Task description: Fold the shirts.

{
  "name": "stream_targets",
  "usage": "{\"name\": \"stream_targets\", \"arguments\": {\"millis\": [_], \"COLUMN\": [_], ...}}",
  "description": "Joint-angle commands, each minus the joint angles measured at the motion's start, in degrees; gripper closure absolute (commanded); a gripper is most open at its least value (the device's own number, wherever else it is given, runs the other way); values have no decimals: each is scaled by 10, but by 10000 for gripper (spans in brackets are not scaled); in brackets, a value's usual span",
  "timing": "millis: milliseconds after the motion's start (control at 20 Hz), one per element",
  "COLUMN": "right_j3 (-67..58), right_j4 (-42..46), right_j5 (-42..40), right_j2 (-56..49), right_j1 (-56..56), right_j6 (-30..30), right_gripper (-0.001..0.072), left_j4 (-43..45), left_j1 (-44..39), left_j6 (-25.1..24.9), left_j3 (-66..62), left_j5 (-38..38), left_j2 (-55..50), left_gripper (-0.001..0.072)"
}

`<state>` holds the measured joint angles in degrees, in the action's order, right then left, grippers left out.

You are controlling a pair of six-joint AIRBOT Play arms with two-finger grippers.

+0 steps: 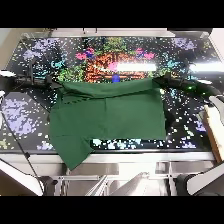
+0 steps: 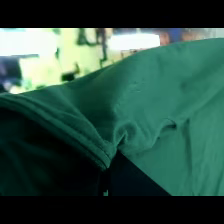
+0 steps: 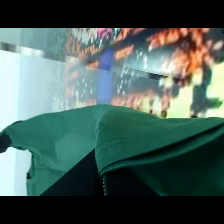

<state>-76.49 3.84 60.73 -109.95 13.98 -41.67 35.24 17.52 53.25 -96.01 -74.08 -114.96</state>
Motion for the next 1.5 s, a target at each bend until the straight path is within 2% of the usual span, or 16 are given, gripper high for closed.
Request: {"name": "stream_targets", "arguments": {"millis": [0,300,550,800,1300,1450], "right_j3": [-42,-54,-53,-46,-42,-42], "right_j4": [-41,-40,44,117,138,166], "right_j5": [23,49,88,124,100,74], "right_j2": [-53,-53,-53,-53,-63,-63], "right_j1": [14,43,43,57,37,33], "right_j6": [18,18,18,-8,-8,-21], "right_gripper": [700,700,701,701,699,700], "left_j4": [9,13,15,48,129,193], "left_j1": [5,22,23,38,-16,-26], "left_j6": [24,78,83,94,94,111], "left_j3": [-94,-216,-183,-179,-178,-178], "left_j5": [2,-50,-79,-132,-145,-149], "left_j2": [-64,-105,-104,-104,-104,-104], "left_gripper": [692,693,694,695,693,693]}}
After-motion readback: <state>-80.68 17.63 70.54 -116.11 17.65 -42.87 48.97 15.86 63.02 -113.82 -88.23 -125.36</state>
